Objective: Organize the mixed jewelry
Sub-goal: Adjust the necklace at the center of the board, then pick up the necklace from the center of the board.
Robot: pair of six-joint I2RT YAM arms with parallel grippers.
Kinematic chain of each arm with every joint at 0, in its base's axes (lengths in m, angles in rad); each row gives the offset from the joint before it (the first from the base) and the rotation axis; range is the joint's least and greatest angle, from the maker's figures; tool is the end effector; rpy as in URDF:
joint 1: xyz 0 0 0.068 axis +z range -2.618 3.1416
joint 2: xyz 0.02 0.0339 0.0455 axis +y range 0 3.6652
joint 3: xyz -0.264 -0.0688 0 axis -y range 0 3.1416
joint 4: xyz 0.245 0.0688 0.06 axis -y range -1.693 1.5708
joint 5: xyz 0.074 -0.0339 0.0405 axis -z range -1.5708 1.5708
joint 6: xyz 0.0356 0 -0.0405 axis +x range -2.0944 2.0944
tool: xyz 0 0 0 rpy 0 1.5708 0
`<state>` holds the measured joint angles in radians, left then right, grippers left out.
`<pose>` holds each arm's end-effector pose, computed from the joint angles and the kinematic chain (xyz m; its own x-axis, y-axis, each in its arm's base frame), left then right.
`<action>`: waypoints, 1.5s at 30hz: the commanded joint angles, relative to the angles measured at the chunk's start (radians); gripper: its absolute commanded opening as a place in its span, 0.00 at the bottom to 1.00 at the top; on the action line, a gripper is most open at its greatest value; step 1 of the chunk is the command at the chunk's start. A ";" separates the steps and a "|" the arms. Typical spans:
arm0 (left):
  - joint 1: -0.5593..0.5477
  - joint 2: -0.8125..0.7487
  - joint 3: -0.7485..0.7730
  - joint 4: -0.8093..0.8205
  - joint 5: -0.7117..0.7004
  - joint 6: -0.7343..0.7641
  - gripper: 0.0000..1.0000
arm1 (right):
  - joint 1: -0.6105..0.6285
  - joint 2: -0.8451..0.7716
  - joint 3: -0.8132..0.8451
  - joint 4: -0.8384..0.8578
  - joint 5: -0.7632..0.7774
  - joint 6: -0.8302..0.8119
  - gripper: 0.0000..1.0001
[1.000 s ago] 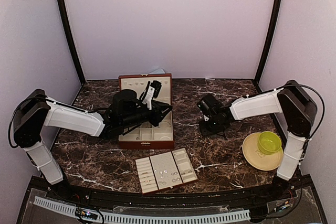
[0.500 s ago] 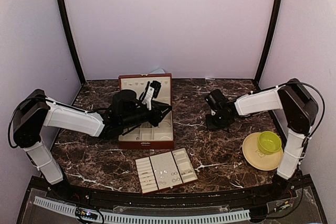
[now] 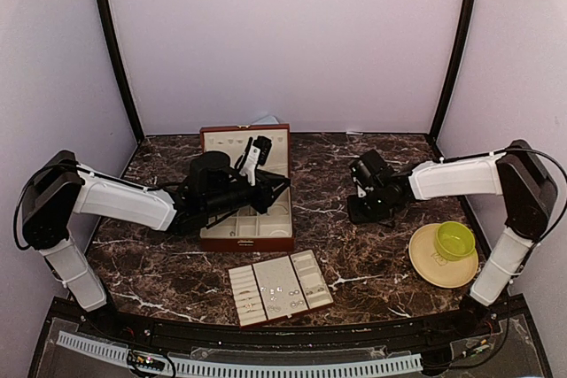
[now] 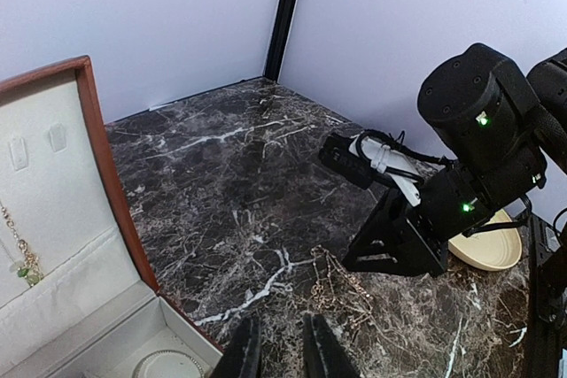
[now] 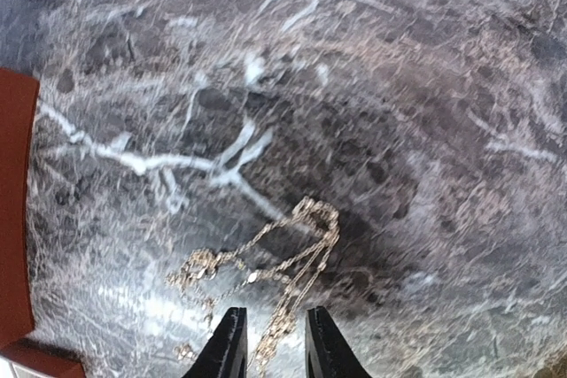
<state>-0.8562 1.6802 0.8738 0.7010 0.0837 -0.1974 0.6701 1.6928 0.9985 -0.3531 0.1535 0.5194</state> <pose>0.2406 -0.2819 0.2291 -0.2259 -0.0378 -0.9734 0.7780 0.5943 -0.2037 0.2647 0.2028 0.1703 -0.8642 -0.0590 -0.4996 -0.1439 0.9806 0.1331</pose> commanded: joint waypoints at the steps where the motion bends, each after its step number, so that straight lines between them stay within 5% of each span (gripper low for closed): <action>1: 0.003 -0.047 -0.017 0.025 0.010 -0.011 0.20 | 0.033 0.030 0.001 -0.060 0.062 0.056 0.21; 18: 0.002 -0.064 -0.031 0.025 -0.002 -0.013 0.20 | 0.072 0.046 0.040 -0.057 0.064 0.036 0.14; 45: 0.003 -0.068 -0.044 0.031 -0.002 -0.016 0.20 | 0.113 0.214 0.188 -0.045 0.066 0.092 0.25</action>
<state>-0.8562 1.6653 0.8459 0.7082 0.0853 -0.2134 0.7723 1.8793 1.1526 -0.3840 0.1886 0.5854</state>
